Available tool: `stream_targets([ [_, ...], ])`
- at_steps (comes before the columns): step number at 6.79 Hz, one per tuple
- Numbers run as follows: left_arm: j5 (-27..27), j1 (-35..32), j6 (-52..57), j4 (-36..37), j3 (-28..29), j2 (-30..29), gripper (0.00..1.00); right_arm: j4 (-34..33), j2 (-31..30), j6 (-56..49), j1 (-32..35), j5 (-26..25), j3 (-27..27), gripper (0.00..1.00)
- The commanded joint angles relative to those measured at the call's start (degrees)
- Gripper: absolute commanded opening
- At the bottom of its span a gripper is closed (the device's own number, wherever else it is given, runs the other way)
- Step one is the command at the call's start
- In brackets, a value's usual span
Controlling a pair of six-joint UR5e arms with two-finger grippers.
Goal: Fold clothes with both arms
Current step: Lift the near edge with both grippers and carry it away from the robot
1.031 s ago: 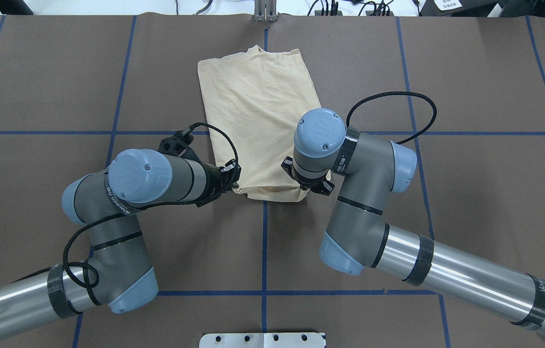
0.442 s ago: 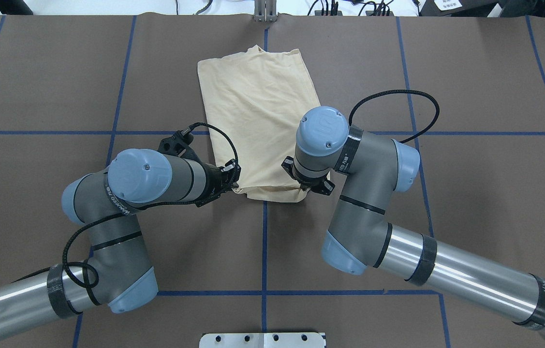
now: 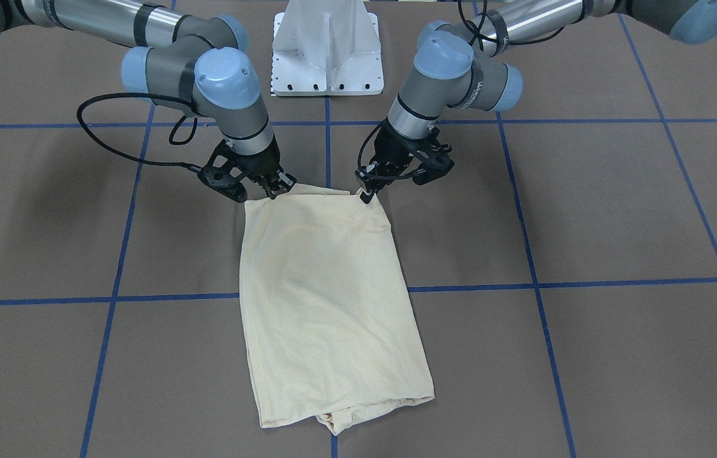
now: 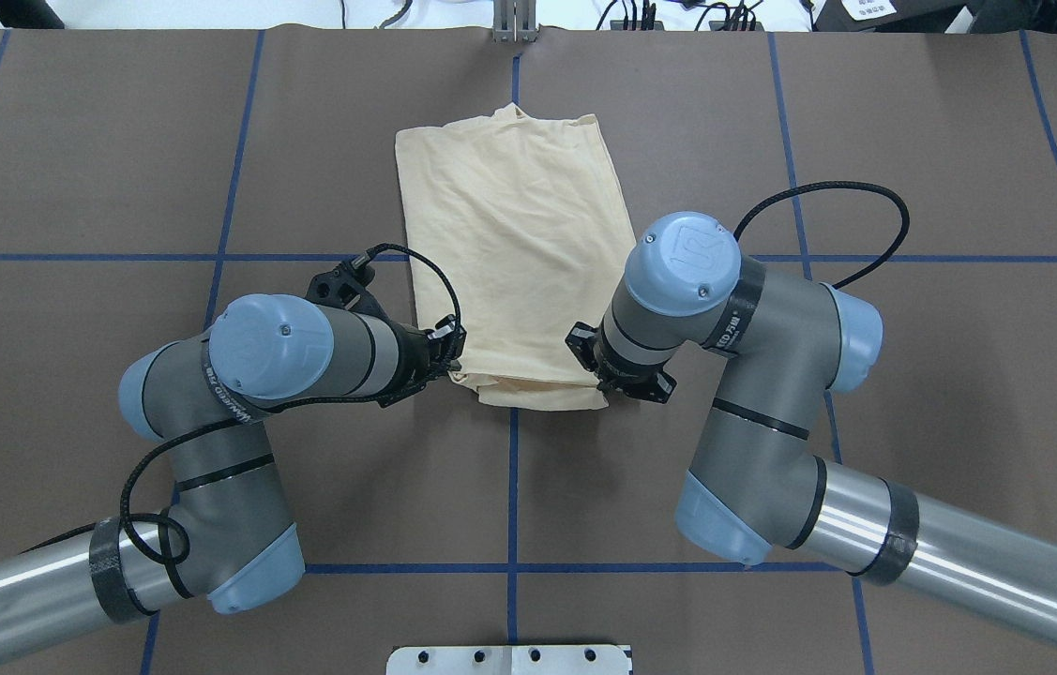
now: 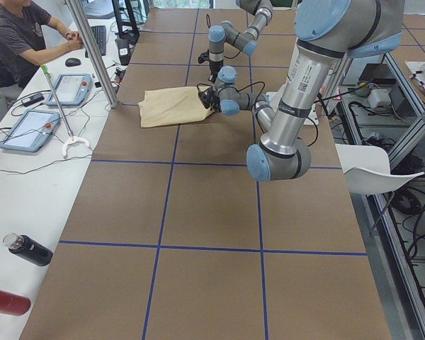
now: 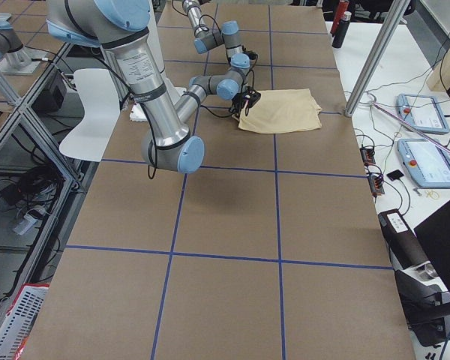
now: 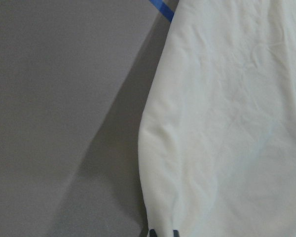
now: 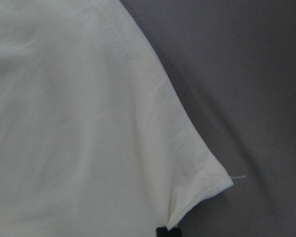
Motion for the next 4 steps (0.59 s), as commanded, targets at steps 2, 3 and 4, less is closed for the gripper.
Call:
stream_targets([
  [2,0.2,9.6,0.1,0.3,-6.3,4.2,0.0,-0.4,-2.0,0.2,-4.1,2.2,4.1,0.0],
  [3,0.4,12.8,0.1,0.3,-8.4,5.3,0.0,-0.4,-2.0,0.3,-4.8,4.7,4.8,0.0],
  [4,0.3,14.2,0.1,0.3,-10.2,5.3,0.0,-0.5,-4.4,0.3,-5.0,6.5,8.5,0.0],
])
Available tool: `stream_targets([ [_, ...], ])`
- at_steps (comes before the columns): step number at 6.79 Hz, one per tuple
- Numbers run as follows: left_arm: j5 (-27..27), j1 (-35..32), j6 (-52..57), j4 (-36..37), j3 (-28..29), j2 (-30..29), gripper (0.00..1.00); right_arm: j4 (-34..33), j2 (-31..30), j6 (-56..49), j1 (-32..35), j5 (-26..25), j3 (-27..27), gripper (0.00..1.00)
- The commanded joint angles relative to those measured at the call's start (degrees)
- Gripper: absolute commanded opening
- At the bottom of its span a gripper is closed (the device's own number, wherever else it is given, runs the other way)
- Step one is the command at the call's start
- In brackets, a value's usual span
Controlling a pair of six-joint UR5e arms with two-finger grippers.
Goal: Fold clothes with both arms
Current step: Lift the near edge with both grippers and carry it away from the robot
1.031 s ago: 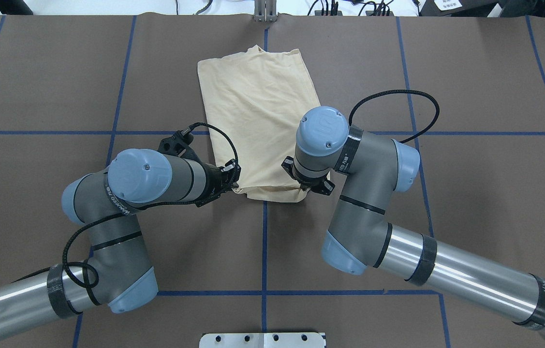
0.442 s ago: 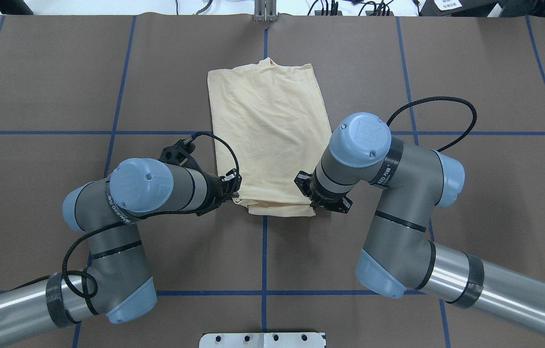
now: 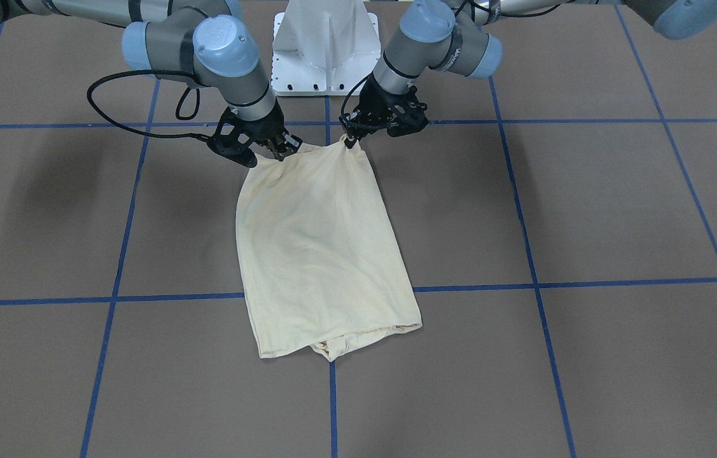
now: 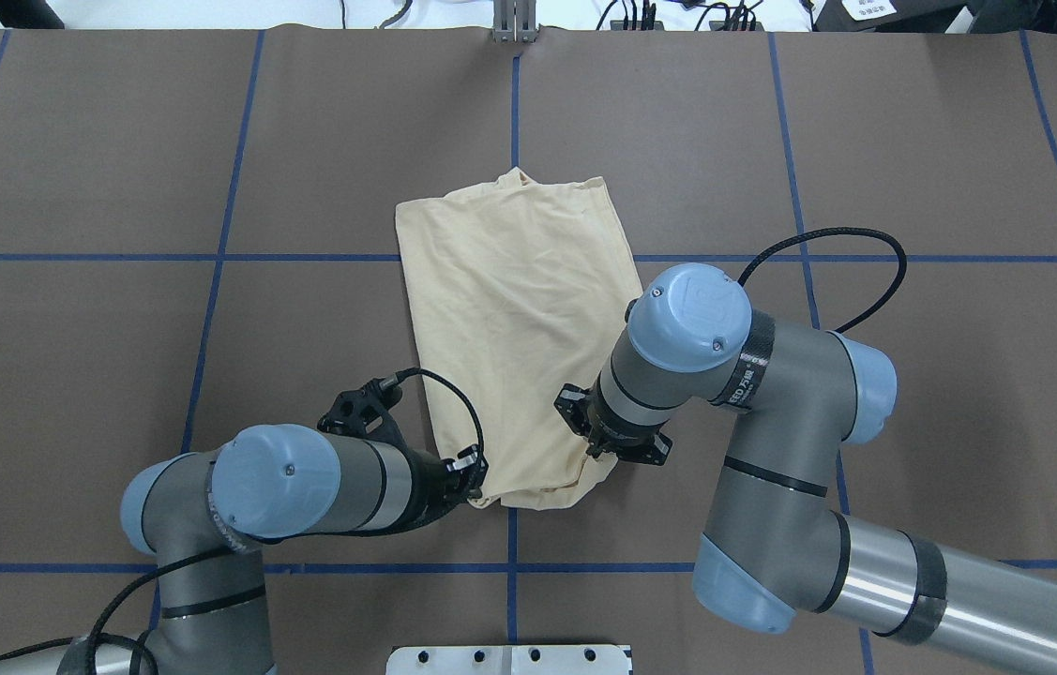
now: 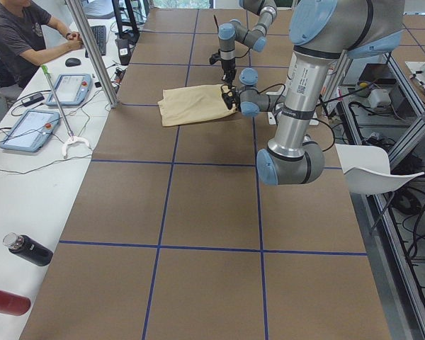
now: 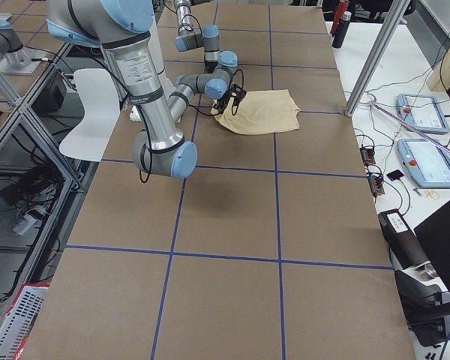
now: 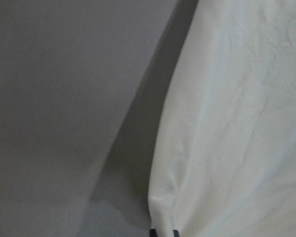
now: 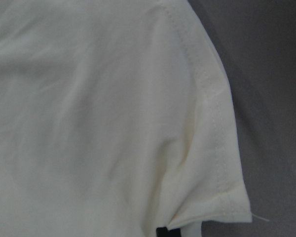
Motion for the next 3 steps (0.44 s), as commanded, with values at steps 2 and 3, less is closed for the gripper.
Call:
stream_targets([
  [2,-0.1,3.0,0.0,1.6,-3.5,0.5,0.0,0.2,-5.5,0.1,-1.0,2.4,8.3,0.0],
  [3,-0.1,2.2,0.0,1.6,-4.3,0.5,0.0,0.4,-5.0,-0.2,-1.2,1.6,7.7,0.0],
])
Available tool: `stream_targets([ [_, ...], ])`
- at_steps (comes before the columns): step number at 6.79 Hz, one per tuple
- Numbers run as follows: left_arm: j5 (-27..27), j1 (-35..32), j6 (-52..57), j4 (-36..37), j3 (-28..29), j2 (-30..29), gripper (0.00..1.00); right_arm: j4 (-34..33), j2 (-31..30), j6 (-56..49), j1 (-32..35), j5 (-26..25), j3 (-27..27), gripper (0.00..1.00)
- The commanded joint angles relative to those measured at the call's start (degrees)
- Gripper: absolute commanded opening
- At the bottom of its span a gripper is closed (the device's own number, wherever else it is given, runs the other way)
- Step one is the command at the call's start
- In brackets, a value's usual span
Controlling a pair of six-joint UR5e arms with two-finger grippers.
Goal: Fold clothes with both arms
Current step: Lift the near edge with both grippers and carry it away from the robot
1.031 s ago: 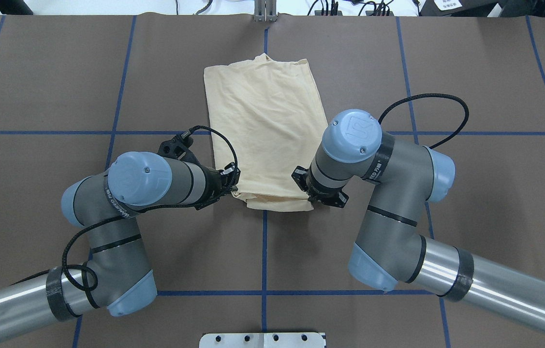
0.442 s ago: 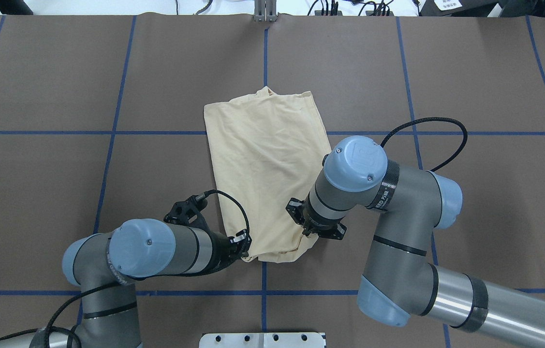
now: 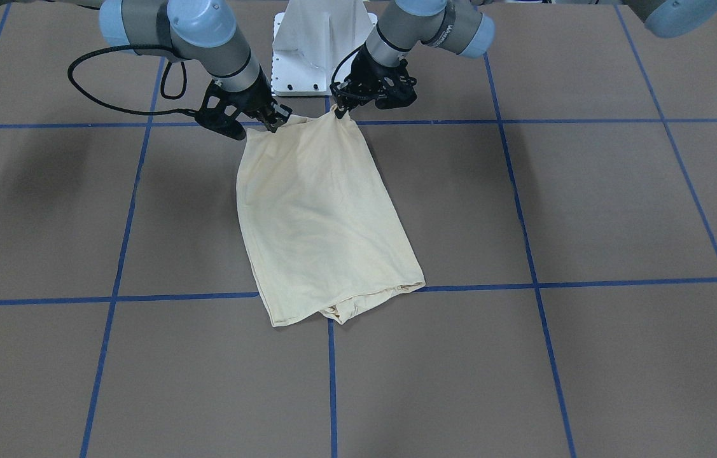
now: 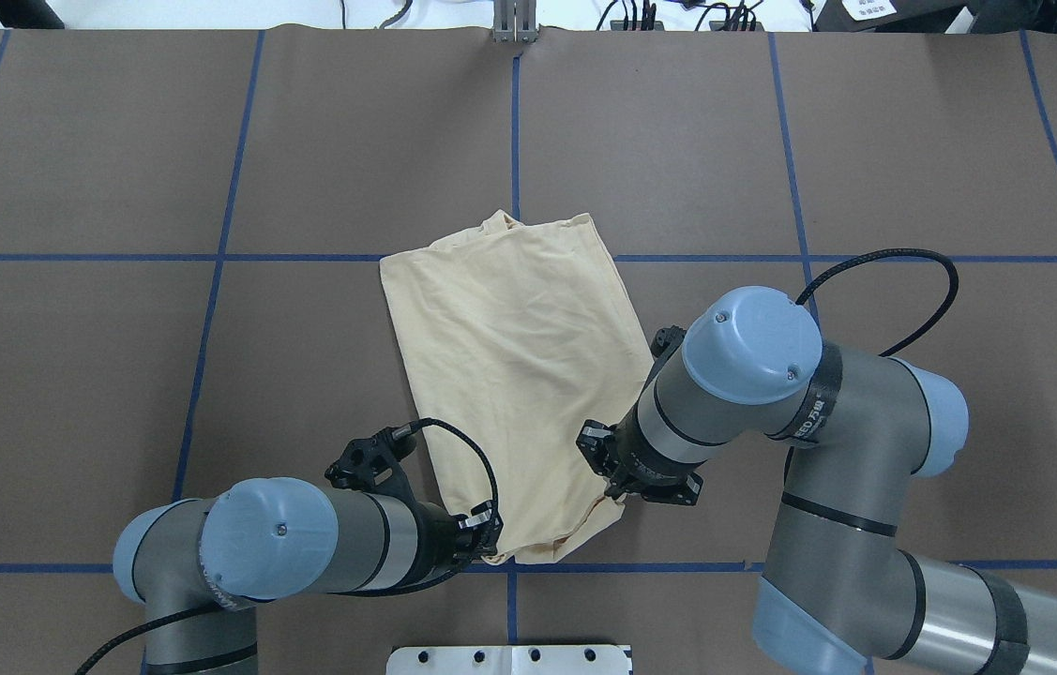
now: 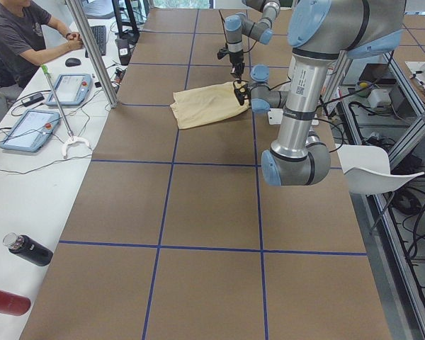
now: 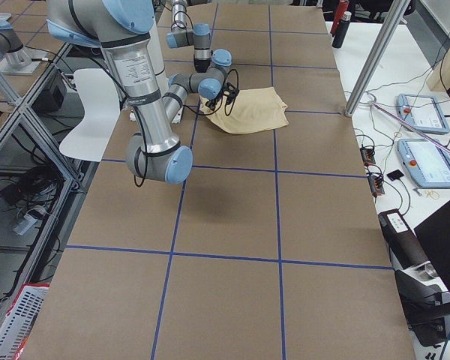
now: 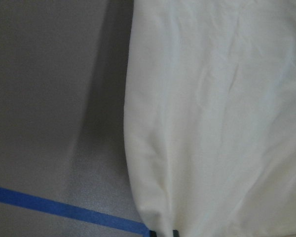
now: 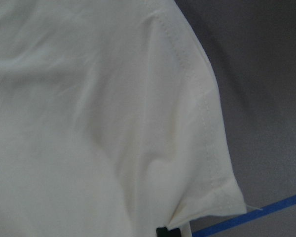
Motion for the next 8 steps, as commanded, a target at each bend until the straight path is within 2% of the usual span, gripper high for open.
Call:
stream_targets([
  [1,-0.7,-3.6,3.8,0.4,-1.8,0.0,0.0,0.5,0.1,-0.6,1.0,-1.8,-0.1,0.0],
  [2,-1.3,-5.7,6.0,2.3,-2.7,-0.1,0.0,0.7,0.9,-0.8,3.0,-4.0,-0.3,0.0],
  [5,-4.2,-12.9,8.2,3.7,-3.4,-0.7,0.0,0.9,4.5,-6.0,10.9,-4.1,-1.5,0.0],
  [6,-6.3,-16.5,9.6,3.7,-3.4,-1.5,0.0,0.9,7.0,-8.2,13.2,-4.1,-5.1,0.0],
  [7,-7.6,-19.6,11.3,3.7,-3.0,-1.6,0.0,1.0,11.9,-9.0,15.1,-4.1,-11.2,0.0],
  [8,-7.6,-21.6,13.4,3.6,-2.4,-1.8,0.0,6.7,14.6,-9.1,16.5,-4.1,-17.4,0.0],
])
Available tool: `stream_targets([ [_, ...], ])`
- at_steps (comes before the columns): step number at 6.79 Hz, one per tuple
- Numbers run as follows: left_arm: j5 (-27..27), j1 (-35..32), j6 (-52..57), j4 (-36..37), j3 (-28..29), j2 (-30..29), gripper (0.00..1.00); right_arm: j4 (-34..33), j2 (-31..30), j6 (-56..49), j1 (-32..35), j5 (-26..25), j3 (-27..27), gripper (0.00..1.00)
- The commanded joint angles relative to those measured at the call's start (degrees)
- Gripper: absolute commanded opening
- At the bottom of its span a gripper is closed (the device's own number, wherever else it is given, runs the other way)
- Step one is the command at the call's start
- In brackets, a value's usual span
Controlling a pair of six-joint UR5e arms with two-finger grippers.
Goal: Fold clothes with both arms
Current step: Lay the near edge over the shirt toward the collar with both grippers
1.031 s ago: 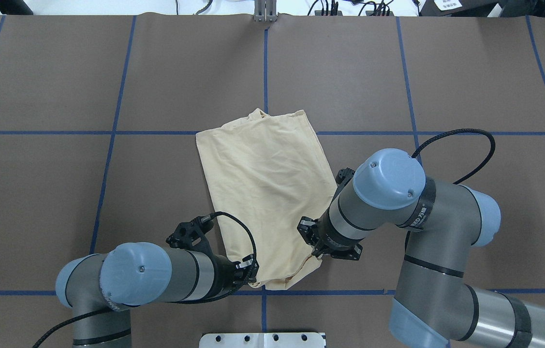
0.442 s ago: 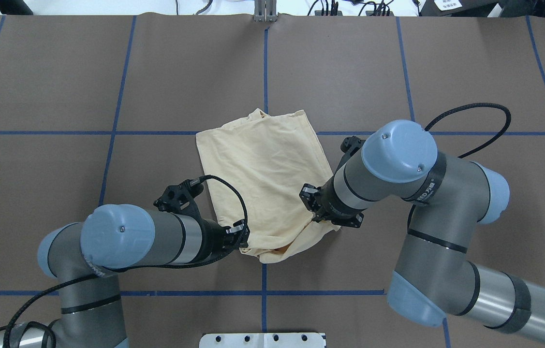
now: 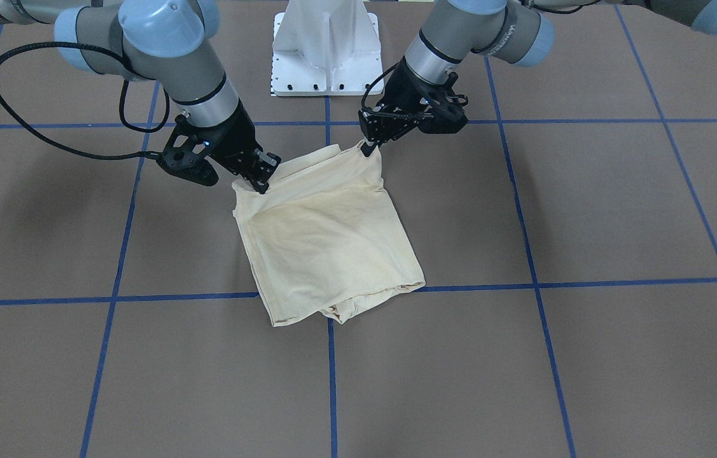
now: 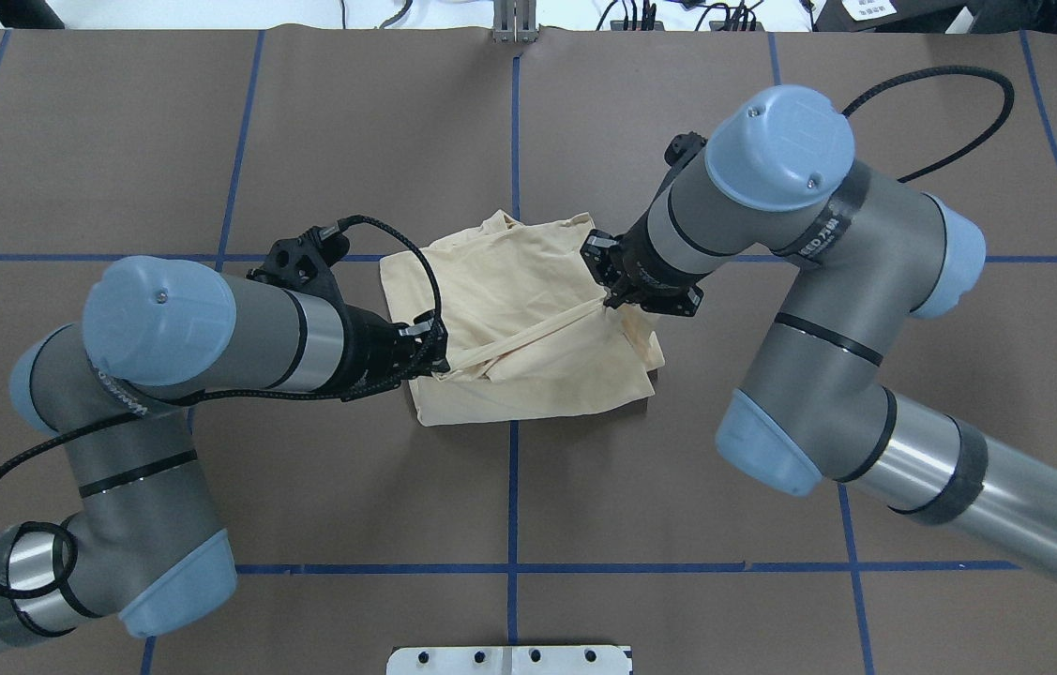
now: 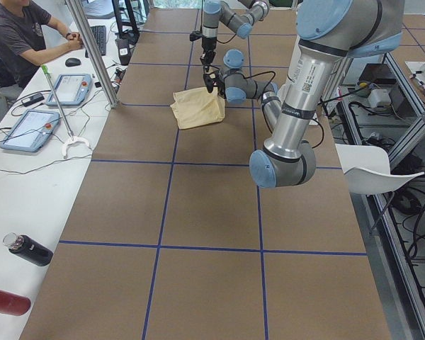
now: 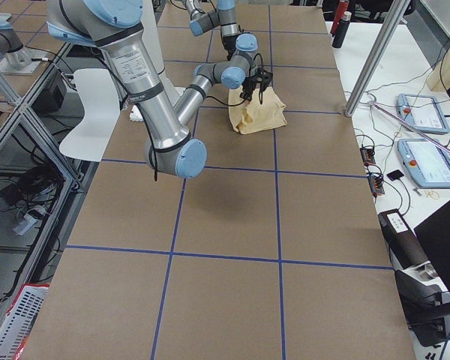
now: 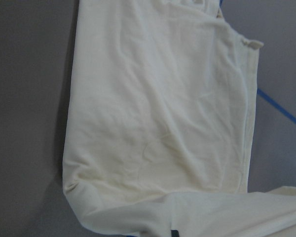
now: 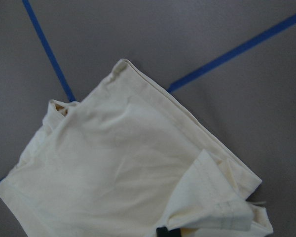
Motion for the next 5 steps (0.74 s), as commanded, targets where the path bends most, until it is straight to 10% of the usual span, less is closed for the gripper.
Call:
stream_targets([
  [1,-0.7,-5.3,3.9,-0.1,3.3,-2.1,0.0,13.7,4.4,-0.4,3.1,-0.1,-13.2,0.0],
  [5,-0.4,-6.4,5.3,-2.7,14.7,-7.0,0.0,15.4,11.9,-0.2,4.1,-1.9,-23.0,0.0],
])
